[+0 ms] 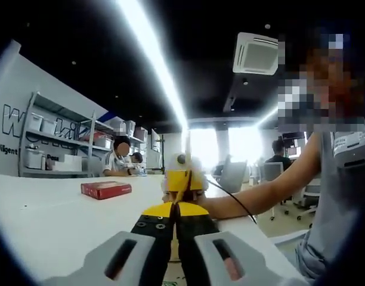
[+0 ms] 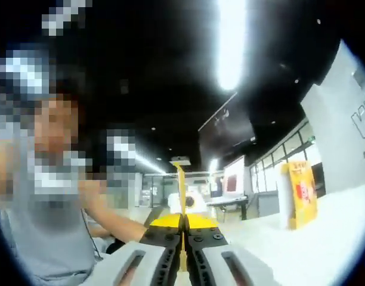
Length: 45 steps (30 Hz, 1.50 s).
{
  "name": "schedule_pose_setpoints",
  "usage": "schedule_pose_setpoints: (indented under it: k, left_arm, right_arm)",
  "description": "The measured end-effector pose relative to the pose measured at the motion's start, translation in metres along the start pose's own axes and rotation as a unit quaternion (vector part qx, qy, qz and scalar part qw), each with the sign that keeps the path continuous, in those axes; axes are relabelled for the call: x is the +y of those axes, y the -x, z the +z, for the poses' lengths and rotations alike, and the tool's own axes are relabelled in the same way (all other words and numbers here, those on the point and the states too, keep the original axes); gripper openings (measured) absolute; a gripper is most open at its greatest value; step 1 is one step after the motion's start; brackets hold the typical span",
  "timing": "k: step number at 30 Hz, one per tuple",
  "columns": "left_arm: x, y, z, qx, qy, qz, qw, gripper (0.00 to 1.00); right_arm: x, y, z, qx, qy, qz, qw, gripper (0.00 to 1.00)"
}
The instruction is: Tear open the coffee pouch, take out the coffee, and pour the coffee from the pouch into the cup
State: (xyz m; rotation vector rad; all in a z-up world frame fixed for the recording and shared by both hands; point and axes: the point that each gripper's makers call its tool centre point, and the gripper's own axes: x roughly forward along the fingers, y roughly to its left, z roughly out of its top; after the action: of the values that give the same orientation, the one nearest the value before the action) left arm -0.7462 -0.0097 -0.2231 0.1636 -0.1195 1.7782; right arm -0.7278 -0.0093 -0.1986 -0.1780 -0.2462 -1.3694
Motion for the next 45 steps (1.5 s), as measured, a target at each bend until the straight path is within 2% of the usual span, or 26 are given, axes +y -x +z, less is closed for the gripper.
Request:
schedule_pose_setpoints:
  k: [3, 5, 8, 12, 14, 16, 17, 19, 23, 28, 31, 33, 35, 37, 38, 40, 43, 45]
  left_arm:
    - [-0.001, 0.000, 0.000, 0.000, 0.000, -0.001, 1.0000, 0.04]
    - [0.001, 0.000, -0.001, 0.002, -0.001, 0.003, 1.0000, 0.04]
    - [0.003, 0.001, 0.000, 0.000, 0.004, 0.009, 1.0000, 0.04]
    - [0.000, 0.000, -0.002, 0.004, 0.001, 0.001, 1.0000, 0.04]
    - [0.001, 0.000, -0.003, 0.004, 0.000, 0.004, 1.0000, 0.04]
    - [0.002, 0.002, 0.000, -0.003, 0.003, 0.005, 1.0000, 0.04]
    - [0.001, 0.001, 0.001, -0.003, 0.005, 0.000, 1.0000, 0.04]
    - [-0.001, 0.001, -0.002, 0.003, 0.002, -0.002, 1.0000, 0.04]
    - [0.003, 0.001, -0.003, 0.005, 0.003, 0.008, 1.0000, 0.04]
    - [-0.002, -0.001, -0.006, 0.013, -0.002, -0.001, 0.9999, 0.04]
    - [-0.004, -0.002, -0.006, 0.013, -0.002, -0.007, 0.9999, 0.04]
    - [-0.006, -0.002, -0.006, 0.014, -0.004, -0.011, 0.9998, 0.04]
    - [-0.006, -0.002, -0.008, 0.018, -0.005, -0.012, 0.9997, 0.04]
    - [-0.007, -0.002, -0.007, 0.016, -0.005, -0.014, 0.9998, 0.04]
    - [-0.004, -0.002, -0.006, 0.014, -0.005, -0.005, 0.9999, 0.04]
    - [0.000, -0.001, -0.004, 0.009, 0.001, -0.002, 1.0000, 0.04]
    - [-0.001, 0.000, -0.003, 0.007, 0.003, -0.001, 1.0000, 0.04]
    - [0.000, -0.001, -0.004, 0.008, 0.002, 0.002, 1.0000, 0.04]
  right_arm:
    - [0.003, -0.006, -0.014, 0.029, -0.006, 0.011, 0.9995, 0.02]
    - [-0.002, -0.004, -0.010, 0.018, 0.004, 0.004, 0.9998, 0.02]
    - [-0.010, 0.002, 0.006, -0.018, 0.026, -0.022, 0.9993, 0.02]
    - [-0.017, 0.007, 0.010, -0.023, 0.036, -0.044, 0.9981, 0.02]
    - [-0.010, 0.004, 0.005, -0.013, 0.026, -0.027, 0.9992, 0.02]
    - [0.005, -0.005, -0.009, 0.017, 0.006, 0.009, 0.9998, 0.02]
    - [0.006, -0.008, -0.017, 0.032, 0.000, 0.016, 0.9994, 0.02]
    - [0.002, -0.008, -0.016, 0.025, 0.004, 0.012, 0.9996, 0.02]
    - [-0.014, 0.003, 0.009, -0.024, 0.039, -0.035, 0.9984, 0.02]
    - [-0.030, 0.009, 0.009, -0.018, 0.061, -0.083, 0.9945, 0.02]
    - [-0.045, 0.011, 0.002, 0.004, 0.084, -0.121, 0.9892, 0.02]
    - [-0.052, 0.011, -0.009, 0.028, 0.074, -0.129, 0.9885, 0.02]
    - [-0.052, 0.012, -0.009, 0.025, 0.068, -0.124, 0.9896, 0.02]
    - [-0.039, 0.013, 0.010, -0.021, 0.047, -0.090, 0.9946, 0.02]
    - [-0.032, 0.013, 0.015, -0.029, 0.043, -0.072, 0.9961, 0.02]
    - [-0.025, 0.010, 0.012, -0.021, 0.048, -0.061, 0.9968, 0.02]
    - [-0.020, 0.007, 0.010, -0.020, 0.034, -0.042, 0.9983, 0.02]
    - [-0.008, 0.003, 0.002, -0.002, 0.017, -0.014, 0.9998, 0.02]
